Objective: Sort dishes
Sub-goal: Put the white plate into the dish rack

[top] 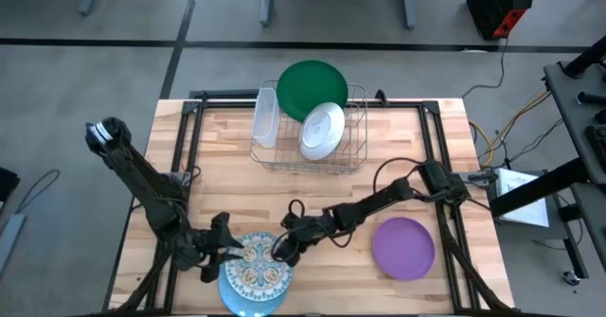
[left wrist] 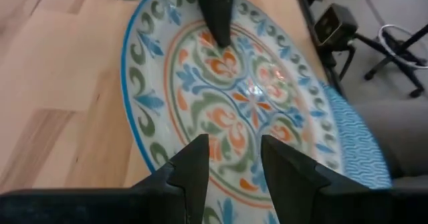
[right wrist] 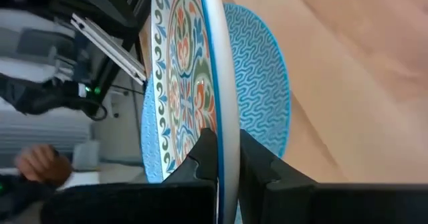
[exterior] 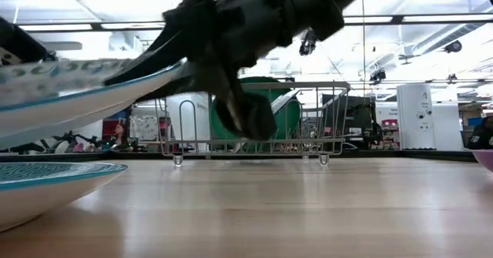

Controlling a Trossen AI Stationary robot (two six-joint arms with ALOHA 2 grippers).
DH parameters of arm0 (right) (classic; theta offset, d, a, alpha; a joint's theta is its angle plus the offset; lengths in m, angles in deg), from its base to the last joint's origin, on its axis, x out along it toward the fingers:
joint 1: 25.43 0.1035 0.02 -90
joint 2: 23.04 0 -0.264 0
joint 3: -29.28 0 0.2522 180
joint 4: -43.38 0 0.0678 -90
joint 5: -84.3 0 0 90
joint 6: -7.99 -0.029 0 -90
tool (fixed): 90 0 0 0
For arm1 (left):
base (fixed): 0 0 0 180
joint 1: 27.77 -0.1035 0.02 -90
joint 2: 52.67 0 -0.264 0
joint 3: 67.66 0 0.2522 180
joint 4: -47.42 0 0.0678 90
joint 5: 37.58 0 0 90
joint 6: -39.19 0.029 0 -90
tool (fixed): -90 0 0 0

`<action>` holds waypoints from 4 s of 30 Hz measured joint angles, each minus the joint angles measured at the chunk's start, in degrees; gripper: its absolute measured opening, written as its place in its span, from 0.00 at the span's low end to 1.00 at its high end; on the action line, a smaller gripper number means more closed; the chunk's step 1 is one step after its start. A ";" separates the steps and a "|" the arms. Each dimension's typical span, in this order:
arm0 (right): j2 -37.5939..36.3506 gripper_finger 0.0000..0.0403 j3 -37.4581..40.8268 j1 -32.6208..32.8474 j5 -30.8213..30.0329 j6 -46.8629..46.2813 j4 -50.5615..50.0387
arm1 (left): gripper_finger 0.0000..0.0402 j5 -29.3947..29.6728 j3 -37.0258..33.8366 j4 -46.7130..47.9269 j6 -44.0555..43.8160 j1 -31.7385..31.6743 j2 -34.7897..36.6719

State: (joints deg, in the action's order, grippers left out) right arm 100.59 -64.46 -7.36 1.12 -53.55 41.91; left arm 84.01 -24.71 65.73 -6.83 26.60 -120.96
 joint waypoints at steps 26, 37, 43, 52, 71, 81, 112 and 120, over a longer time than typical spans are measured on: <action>-49.45 0.02 -0.44 -22.73 -8.63 72.24 -40.80 | 0.32 9.40 -1.40 7.30 15.54 -7.26 6.46; -52.74 0.02 -0.44 -33.45 -12.70 81.17 -40.93 | 0.29 -20.30 -4.44 -3.45 32.77 -17.16 4.88; -52.37 0.02 -0.42 -34.41 -12.36 80.98 -41.67 | 0.28 -25.90 -3.72 -3.19 30.94 -17.62 2.89; -52.35 0.02 -0.42 -34.37 -12.34 81.87 -42.16 | 0.02 -26.62 -3.72 -6.69 21.16 -17.72 -5.20; -52.35 0.02 -0.38 -34.37 -12.49 88.90 -45.59 | 0.00 -28.99 -3.87 -13.78 14.39 -20.30 -17.50; -52.59 0.02 -0.38 -34.37 -12.98 109.67 -45.57 | 0.00 -23.98 -4.20 -6.82 15.47 -23.17 -13.47; -56.72 0.02 -0.35 -34.37 -18.83 151.14 -68.87 | 0.00 9.62 -3.63 10.10 22.85 -23.81 12.16; -57.15 0.02 -0.35 -34.33 -7.81 162.95 -69.18 | 0.00 21.08 2.82 9.59 37.83 -26.17 15.50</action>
State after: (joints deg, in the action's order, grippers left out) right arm 43.43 -64.82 -41.69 -6.69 109.40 -27.26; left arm 105.09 -21.89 75.31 31.00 0.43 -105.46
